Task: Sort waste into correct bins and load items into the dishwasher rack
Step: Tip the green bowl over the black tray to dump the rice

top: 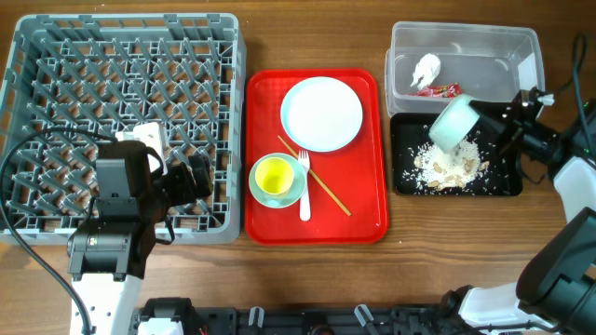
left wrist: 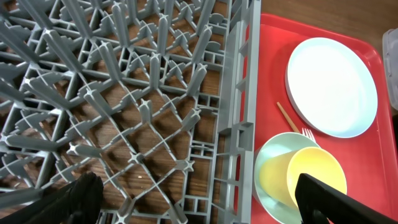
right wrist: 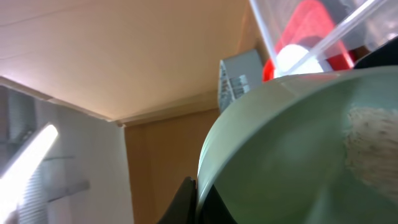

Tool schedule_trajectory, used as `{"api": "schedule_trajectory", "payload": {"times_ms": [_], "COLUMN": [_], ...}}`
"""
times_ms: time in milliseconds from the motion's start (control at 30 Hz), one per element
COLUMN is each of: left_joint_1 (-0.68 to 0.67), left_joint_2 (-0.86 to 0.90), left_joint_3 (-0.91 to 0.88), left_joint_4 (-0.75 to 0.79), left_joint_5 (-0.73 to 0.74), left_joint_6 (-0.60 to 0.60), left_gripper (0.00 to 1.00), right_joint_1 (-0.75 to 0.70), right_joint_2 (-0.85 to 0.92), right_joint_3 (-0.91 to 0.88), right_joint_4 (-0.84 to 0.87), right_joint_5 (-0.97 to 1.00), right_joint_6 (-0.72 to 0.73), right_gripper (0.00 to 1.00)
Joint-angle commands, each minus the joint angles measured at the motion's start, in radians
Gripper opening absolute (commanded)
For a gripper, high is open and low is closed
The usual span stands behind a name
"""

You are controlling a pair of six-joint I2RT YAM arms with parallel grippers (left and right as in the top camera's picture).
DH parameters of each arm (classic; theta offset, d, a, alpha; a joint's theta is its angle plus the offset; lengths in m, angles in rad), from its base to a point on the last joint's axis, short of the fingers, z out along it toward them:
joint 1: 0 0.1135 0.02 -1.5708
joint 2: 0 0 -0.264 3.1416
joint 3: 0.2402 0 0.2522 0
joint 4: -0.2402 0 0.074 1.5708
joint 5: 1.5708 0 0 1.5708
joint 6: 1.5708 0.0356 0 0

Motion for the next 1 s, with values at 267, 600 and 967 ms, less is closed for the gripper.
{"api": "schedule_trajectory", "payload": {"times_ms": [267,600,967], "left_joint_1": [0.005,0.005,0.005], "left_joint_2": [-0.005,-0.005,-0.005], "left_joint_3": [0.019,0.019,0.019], "left_joint_4": [0.003,0.003,0.002], "left_joint_5": [-0.01,-0.01,-0.01], "left_joint_6": [-0.009,-0.009,-0.009], "left_gripper": [1.0,1.0,1.0], "right_joint_1": [-0.019,-0.017,0.091], "right_joint_2": [0.0,0.0,-0.002], "right_joint_3": [-0.002,-0.002,-0.001], "right_joint_4": [0.242,0.278,-0.23], "right_joint_5": [-0.144,-0.127,0.474], "right_joint_6": [0.361,0.217,-0.374], "right_gripper": [0.04,0.04,0.04]}}
